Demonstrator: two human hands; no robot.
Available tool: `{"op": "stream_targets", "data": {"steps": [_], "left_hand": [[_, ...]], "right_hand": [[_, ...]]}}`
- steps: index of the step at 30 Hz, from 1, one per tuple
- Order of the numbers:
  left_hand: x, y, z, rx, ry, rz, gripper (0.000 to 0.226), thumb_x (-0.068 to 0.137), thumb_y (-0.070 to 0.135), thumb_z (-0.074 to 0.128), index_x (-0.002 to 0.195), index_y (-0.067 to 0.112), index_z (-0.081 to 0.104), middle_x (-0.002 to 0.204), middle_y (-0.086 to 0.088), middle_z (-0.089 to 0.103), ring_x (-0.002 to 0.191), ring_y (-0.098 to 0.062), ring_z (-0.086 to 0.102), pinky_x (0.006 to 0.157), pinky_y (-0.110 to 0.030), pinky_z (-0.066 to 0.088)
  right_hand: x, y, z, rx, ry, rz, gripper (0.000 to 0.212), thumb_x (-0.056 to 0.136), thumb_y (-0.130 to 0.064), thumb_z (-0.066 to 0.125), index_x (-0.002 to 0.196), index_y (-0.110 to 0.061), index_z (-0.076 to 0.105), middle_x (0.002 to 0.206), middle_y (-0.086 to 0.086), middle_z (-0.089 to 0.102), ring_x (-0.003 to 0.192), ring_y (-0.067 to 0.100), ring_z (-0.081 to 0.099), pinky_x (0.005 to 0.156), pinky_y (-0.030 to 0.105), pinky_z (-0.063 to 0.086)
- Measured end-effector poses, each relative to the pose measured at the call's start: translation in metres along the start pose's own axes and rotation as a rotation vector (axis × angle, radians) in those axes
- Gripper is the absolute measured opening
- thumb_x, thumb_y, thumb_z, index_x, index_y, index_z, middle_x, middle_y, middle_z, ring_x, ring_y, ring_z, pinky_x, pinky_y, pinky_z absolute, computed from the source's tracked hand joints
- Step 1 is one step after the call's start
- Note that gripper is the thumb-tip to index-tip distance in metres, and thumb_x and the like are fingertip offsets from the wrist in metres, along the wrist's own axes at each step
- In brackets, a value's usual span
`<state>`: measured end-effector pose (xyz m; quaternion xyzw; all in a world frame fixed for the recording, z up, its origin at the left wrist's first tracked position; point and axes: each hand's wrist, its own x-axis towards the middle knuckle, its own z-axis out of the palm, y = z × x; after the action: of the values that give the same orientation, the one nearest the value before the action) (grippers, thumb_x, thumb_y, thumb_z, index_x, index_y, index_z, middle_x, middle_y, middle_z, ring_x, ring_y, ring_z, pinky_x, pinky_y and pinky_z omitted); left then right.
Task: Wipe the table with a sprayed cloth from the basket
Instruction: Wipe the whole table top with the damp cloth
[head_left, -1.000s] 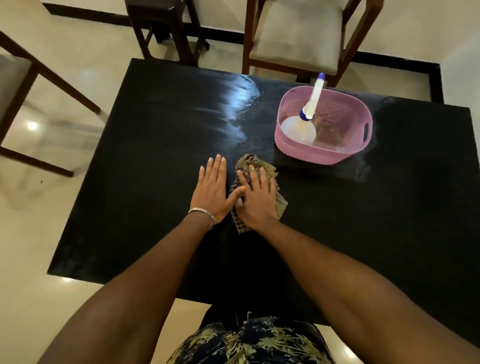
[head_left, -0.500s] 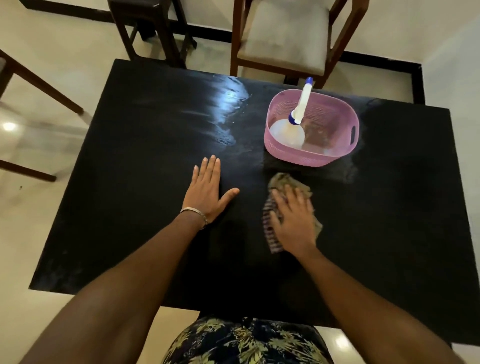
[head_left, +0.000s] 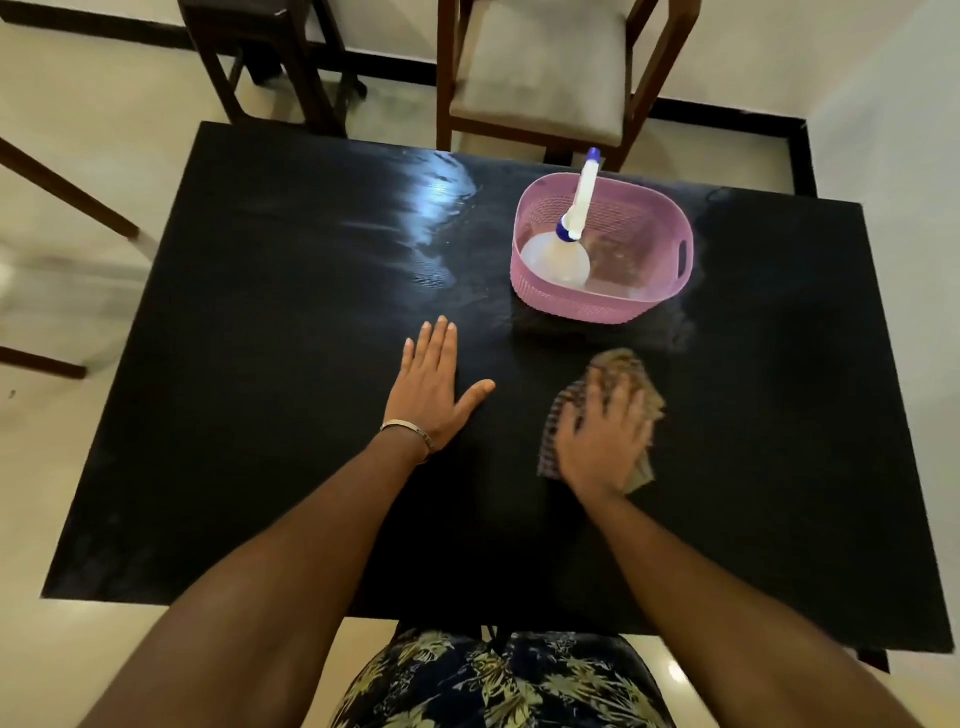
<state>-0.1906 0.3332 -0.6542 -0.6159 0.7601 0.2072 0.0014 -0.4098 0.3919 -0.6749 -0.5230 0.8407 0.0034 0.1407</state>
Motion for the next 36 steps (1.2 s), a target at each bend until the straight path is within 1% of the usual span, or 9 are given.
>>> {"op": "stream_targets", "data": {"steps": [4,6,8,11,13,16,22,31,36], "left_hand": [[-0.005,-0.006,0.000,0.017,-0.013,-0.021,0.093,0.087,0.073,0.007,0.153,0.009,-0.007,0.162,-0.007,-0.011,0.148,-0.021,-0.015,0.121,-0.042,-0.006],[-0.005,-0.005,0.000,0.036,-0.034,-0.041,0.093,0.087,0.073,0.004,0.153,0.010,-0.008,0.161,-0.007,-0.013,0.148,-0.021,-0.015,0.121,-0.042,-0.006],[-0.003,-0.001,0.000,0.043,-0.039,-0.052,0.094,0.085,0.074,0.002,0.153,0.011,-0.008,0.161,-0.007,-0.013,0.148,-0.021,-0.015,0.121,-0.042,-0.006],[0.001,0.012,0.002,0.049,-0.031,-0.021,0.094,0.086,0.074,0.005,0.153,0.010,-0.008,0.161,-0.007,-0.013,0.148,-0.021,-0.015,0.120,-0.040,-0.008],[0.006,0.024,0.003,0.047,-0.033,-0.005,0.093,0.087,0.074,0.007,0.153,0.010,-0.009,0.161,-0.006,-0.014,0.148,-0.020,-0.016,0.120,-0.039,-0.010],[0.015,0.047,0.006,0.021,-0.031,0.017,0.092,0.088,0.073,0.011,0.153,0.011,-0.008,0.161,-0.006,-0.013,0.148,-0.020,-0.016,0.120,-0.039,-0.009],[0.028,0.092,0.015,0.022,-0.030,0.017,0.089,0.089,0.071,0.011,0.154,0.011,-0.006,0.162,-0.005,-0.010,0.148,-0.020,-0.014,0.121,-0.039,-0.007],[0.032,0.104,0.012,0.026,0.003,-0.086,0.090,0.087,0.072,0.008,0.154,0.012,-0.005,0.162,-0.004,-0.009,0.149,-0.020,-0.013,0.122,-0.041,-0.002],[0.033,0.097,0.008,0.009,0.008,-0.101,0.091,0.086,0.073,0.006,0.154,0.013,-0.007,0.162,-0.003,-0.010,0.148,-0.019,-0.014,0.122,-0.040,-0.003]], "right_hand": [[-0.040,-0.076,0.018,-0.119,-0.226,-0.591,0.065,0.098,-0.053,0.032,0.158,-0.031,0.018,0.166,0.007,0.015,0.153,0.033,0.001,0.122,0.055,-0.003],[-0.049,-0.091,0.021,-0.234,-0.322,-0.865,0.065,0.099,-0.057,0.025,0.158,-0.028,0.022,0.165,0.005,0.021,0.153,0.031,-0.003,0.122,0.055,-0.006],[-0.045,-0.088,0.022,-0.253,-0.355,-0.998,0.063,0.100,-0.058,0.025,0.156,-0.028,0.029,0.162,0.003,0.028,0.153,0.030,0.000,0.123,0.054,-0.005],[-0.030,-0.048,0.020,-0.175,-0.284,-1.096,0.059,0.097,-0.055,0.036,0.152,-0.033,0.037,0.162,0.004,0.029,0.153,0.031,0.007,0.124,0.053,0.004],[-0.015,-0.010,0.015,-0.154,-0.203,-1.045,0.060,0.096,-0.054,0.041,0.153,-0.037,0.033,0.165,0.003,0.023,0.153,0.028,0.009,0.124,0.051,0.007],[0.015,0.045,-0.002,-0.116,-0.145,-0.803,0.064,0.095,-0.054,0.041,0.156,-0.041,0.025,0.165,-0.001,0.020,0.153,0.025,0.014,0.122,0.051,0.012],[0.089,0.120,-0.036,-0.076,-0.102,-0.394,0.064,0.097,-0.055,0.039,0.156,-0.040,0.021,0.166,0.001,0.018,0.153,0.027,0.012,0.123,0.049,0.008],[0.175,0.116,-0.060,-0.040,-0.194,-0.207,0.063,0.101,-0.059,0.027,0.158,-0.041,0.007,0.168,0.002,-0.005,0.153,0.028,-0.007,0.122,0.053,-0.006],[0.144,0.089,-0.055,-0.040,-0.173,-0.152,0.066,0.101,-0.057,0.025,0.160,-0.033,0.007,0.168,0.007,-0.006,0.153,0.032,-0.008,0.122,0.054,-0.005]]}}
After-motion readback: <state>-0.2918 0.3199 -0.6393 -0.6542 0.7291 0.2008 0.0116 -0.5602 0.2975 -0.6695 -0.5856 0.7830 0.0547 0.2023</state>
